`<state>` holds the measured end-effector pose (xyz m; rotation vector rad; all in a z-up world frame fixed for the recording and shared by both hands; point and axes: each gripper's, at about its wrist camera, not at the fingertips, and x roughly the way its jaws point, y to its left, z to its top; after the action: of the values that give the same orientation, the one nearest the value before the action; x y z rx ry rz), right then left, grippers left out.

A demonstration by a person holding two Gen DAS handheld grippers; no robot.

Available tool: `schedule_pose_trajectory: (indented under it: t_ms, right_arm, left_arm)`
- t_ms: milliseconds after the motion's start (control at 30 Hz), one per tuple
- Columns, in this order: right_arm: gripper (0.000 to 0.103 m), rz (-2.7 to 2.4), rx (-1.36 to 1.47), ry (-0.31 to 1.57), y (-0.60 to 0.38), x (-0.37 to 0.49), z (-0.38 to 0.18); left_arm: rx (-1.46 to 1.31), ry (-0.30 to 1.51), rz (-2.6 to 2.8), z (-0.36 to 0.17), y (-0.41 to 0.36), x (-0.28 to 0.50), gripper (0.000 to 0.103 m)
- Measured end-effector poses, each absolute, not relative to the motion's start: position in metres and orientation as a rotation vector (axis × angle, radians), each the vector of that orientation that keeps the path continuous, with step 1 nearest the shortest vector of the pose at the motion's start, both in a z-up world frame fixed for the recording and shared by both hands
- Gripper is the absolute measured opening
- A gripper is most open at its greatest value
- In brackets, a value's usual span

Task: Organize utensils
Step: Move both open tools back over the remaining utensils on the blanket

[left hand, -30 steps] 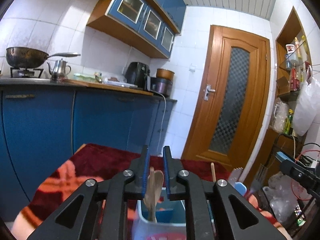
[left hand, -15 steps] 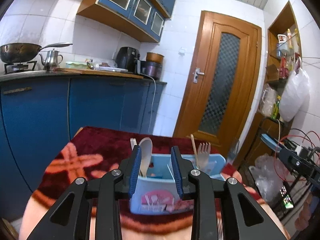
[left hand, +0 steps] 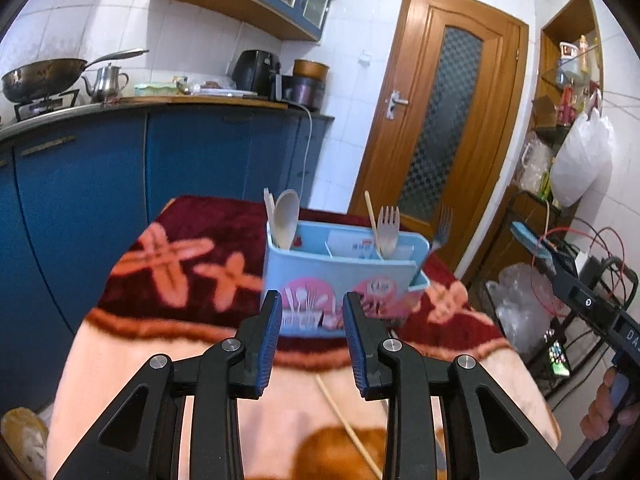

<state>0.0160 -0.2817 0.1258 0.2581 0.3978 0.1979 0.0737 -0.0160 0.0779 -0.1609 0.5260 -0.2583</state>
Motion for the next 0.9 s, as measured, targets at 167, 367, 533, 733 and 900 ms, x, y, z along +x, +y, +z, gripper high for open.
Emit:
schedule_pose_trajectory:
  t_ms: [167, 367, 533, 733, 900]
  right_arm:
    - [0.038, 0.199, 0.255, 0.435, -0.282, 0.008, 0.114]
    - [0.042, 0.204, 0.264, 0.498, -0.28, 0.002, 0.094]
    - [0.045, 0.219, 0.259, 0.542, -0.275, 0.001, 0.079]
    - [0.047, 0.229, 0.275, 0.586, -0.276, 0.003, 0.062]
    - [0.048, 0.212, 0.301, 0.612, -0.284, 0.007, 0.05]
  left_arm:
    - [-0.159, 0.565, -0.253, 0.067, -0.017, 0.063, 0.032]
    - [-0.151, 0.637, -0.243, 0.05, -0.021, 0.056, 0.032]
    - [-0.135, 0.688, -0.243, 0.036, -0.028, 0.05, 0.033]
    - [-0.111, 0.786, -0.24, 0.019, -0.04, 0.054, 0.033]
    - [-0.106, 0.847, -0.257, 0.008, -0.053, 0.057, 0.033]
